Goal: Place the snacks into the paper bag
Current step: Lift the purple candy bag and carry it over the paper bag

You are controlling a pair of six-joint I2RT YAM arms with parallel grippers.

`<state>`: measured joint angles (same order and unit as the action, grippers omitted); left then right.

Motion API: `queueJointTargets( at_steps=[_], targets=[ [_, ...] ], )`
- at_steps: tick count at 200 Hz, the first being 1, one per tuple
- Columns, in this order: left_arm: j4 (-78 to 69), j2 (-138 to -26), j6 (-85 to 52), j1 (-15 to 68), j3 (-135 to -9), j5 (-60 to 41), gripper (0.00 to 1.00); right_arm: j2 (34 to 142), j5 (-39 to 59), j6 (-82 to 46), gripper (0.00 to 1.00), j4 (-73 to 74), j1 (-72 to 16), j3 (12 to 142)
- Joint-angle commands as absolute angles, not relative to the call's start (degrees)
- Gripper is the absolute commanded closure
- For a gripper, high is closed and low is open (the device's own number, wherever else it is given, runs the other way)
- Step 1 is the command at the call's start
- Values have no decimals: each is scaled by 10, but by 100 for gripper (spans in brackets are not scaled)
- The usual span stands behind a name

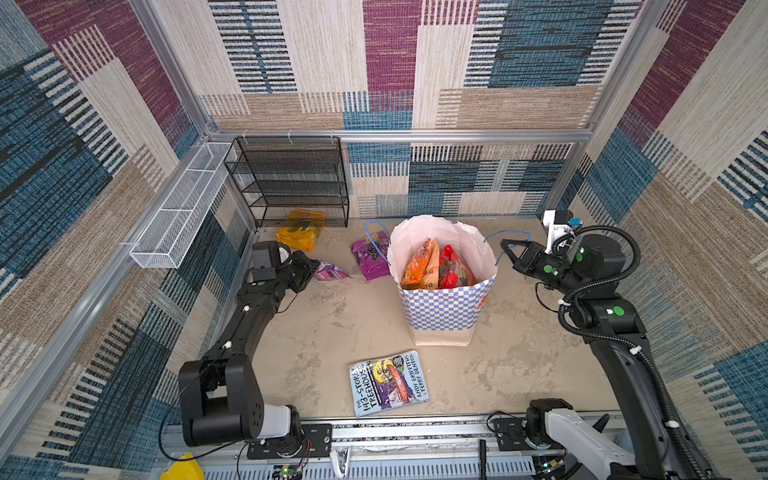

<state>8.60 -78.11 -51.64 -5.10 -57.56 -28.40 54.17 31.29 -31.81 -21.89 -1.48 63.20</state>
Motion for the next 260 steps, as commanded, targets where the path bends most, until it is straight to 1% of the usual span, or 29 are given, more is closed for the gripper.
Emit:
queueJointTargets(
  at_steps=[1, 42, 71, 102, 128, 157, 185, 222, 260],
  targets=[
    [158, -738, -461, -52, -605, -253, 100, 536, 314, -319, 97, -175, -16, 638],
    [221, -686, -433, -49, -679, -264, 100, 538, 319, -323, 97, -169, -16, 638],
    [243, -652, -433, -41, -735, -251, 100, 540, 322, -324, 97, -168, -16, 641],
    [245, -651, -419, -12, -818, -254, 100, 538, 322, -324, 97, -169, -16, 640],
    [255, -683, -401, 28, -913, -247, 100, 536, 323, -324, 97, -168, -16, 640],
    [264, -743, -365, 97, -1024, -232, 100, 538, 329, -327, 97, -167, -16, 640],
    [270, -812, -356, 157, -1108, -259, 100, 538, 329, -330, 97, -166, -16, 641],
    [295, -877, -315, 258, -1165, -263, 100, 536, 324, -329, 97, -169, -16, 639],
    [353, -939, -271, 335, -1196, -278, 100, 537, 326, -330, 97, -169, -16, 637]
  ],
)
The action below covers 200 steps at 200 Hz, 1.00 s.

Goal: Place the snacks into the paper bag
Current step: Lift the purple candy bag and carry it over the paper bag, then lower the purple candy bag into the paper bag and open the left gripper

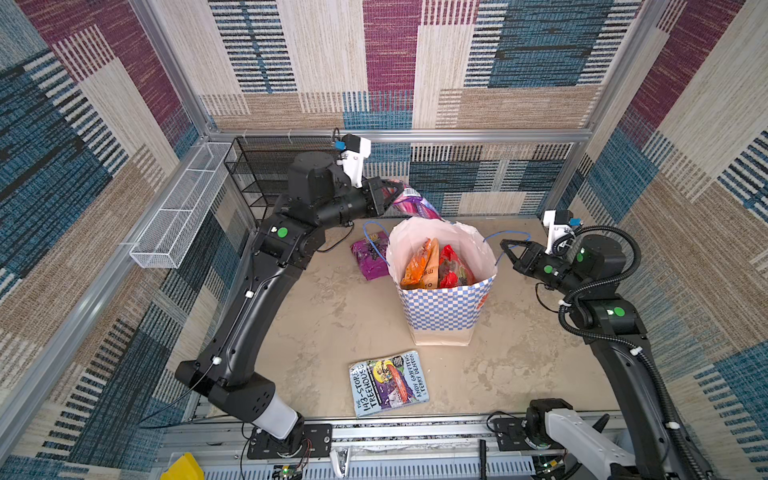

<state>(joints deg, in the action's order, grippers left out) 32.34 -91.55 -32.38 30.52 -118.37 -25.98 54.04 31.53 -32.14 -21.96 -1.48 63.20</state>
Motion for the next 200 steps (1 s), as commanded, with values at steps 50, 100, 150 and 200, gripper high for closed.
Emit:
queueJointTargets(
  at_steps=[50, 100, 150, 200],
  targets=[
    [493, -1018, -214, 389, -1233, -248, 100, 536, 328, -330, 97, -167, -16, 630],
    [549, -1054, -184, 419, -1220, -196, 100, 534, 329, -329, 97, -168, -16, 625],
    [592, -1067, -155, 436, -1217, -167, 100, 537, 332, -329, 97, -164, -16, 622],
    [620, -1085, -140, 444, -1212, -182, 100, 537, 332, -331, 97, -160, -16, 621]
  ],
)
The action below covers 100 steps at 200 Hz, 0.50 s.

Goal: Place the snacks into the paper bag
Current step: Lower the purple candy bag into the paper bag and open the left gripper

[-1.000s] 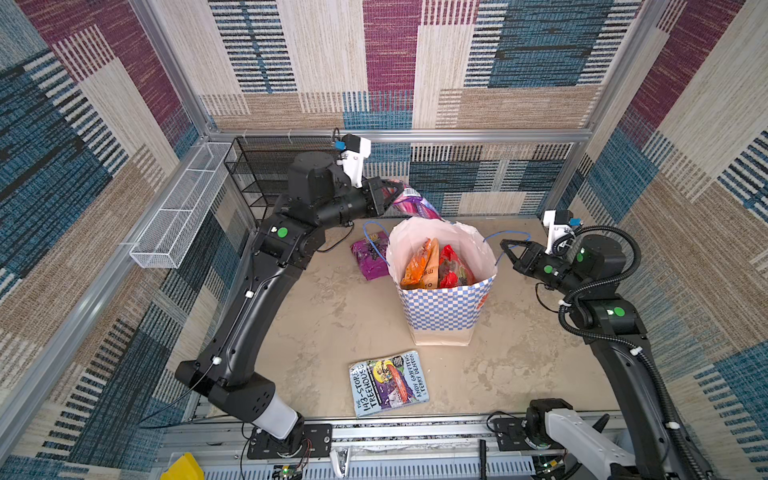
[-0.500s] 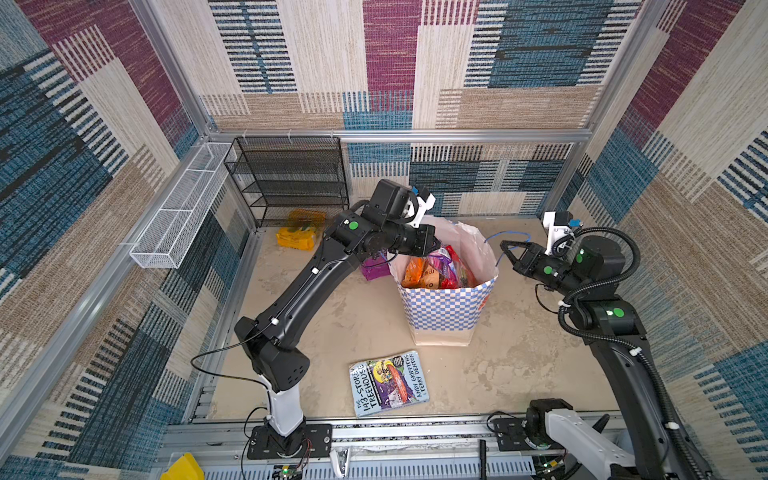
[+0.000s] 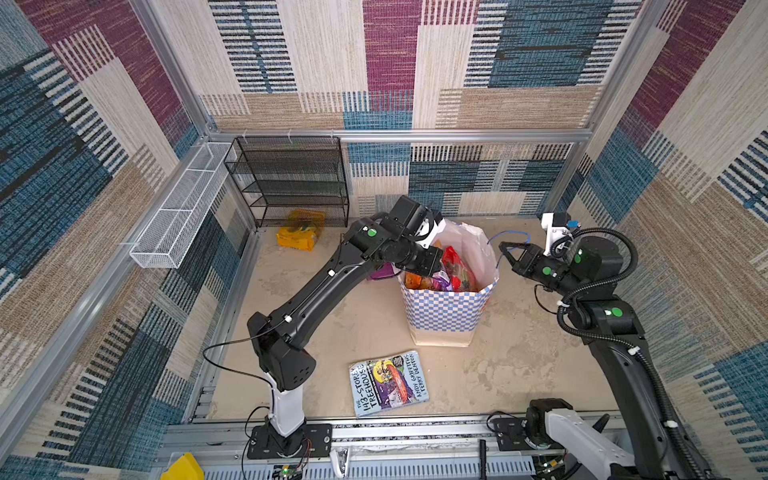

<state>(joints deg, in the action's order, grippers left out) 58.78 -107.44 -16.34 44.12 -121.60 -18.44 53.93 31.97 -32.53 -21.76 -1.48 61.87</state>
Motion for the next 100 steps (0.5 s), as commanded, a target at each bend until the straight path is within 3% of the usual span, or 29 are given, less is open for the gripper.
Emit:
queueJointTargets(
  at_steps=[1, 69, 100],
  targets=[
    [621, -1085, -140, 444, -1212, -180, 100, 537, 332, -331, 97, -161, -16, 621],
    [625, -1126, -152, 444, -1227, -187, 100, 537, 331, -327, 97, -164, -16, 624],
    [625, -1136, -162, 445, -1248, -177, 93, 540, 332, -327, 97, -164, -16, 624]
  ],
)
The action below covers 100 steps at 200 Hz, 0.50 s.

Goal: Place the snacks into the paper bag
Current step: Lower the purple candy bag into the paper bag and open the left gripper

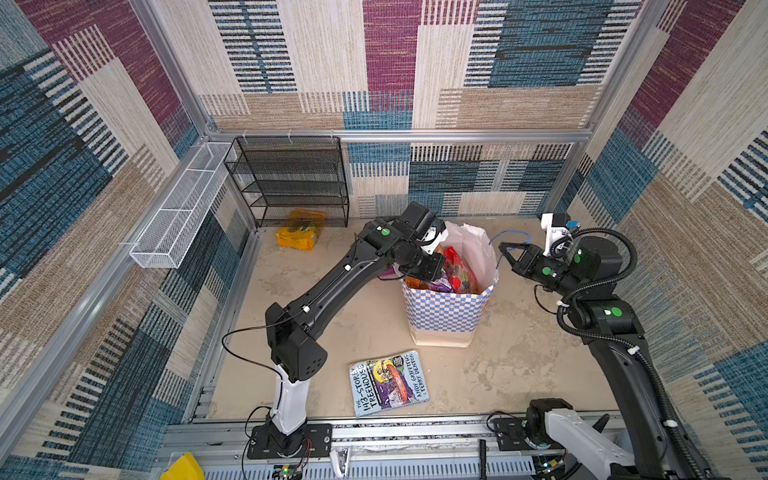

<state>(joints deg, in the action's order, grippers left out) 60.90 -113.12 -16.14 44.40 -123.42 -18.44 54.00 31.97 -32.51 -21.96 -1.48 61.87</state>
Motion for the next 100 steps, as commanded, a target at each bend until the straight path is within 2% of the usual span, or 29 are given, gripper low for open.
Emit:
queueJointTargets(
  at_steps=[1, 27, 44, 81, 100],
  targets=[
    [625, -1135, -162, 444, -1248, -176, 92, 540, 332, -327, 97, -164, -16, 624],
    [624, -1107, -163, 445, -1273, -140, 76, 538, 330, -325, 97, -166, -16, 627],
    [622, -1086, -155, 445, -1282, -130, 69, 538, 329, -325, 97, -166, -16, 628],
    [617, -1049, -139, 445, -1277, -81, 60, 539, 328, -325, 97, -165, -16, 631],
    [619, -1048, -132, 445, -1272, -58, 62, 540, 329, -325, 97, -165, -16, 633]
  ],
)
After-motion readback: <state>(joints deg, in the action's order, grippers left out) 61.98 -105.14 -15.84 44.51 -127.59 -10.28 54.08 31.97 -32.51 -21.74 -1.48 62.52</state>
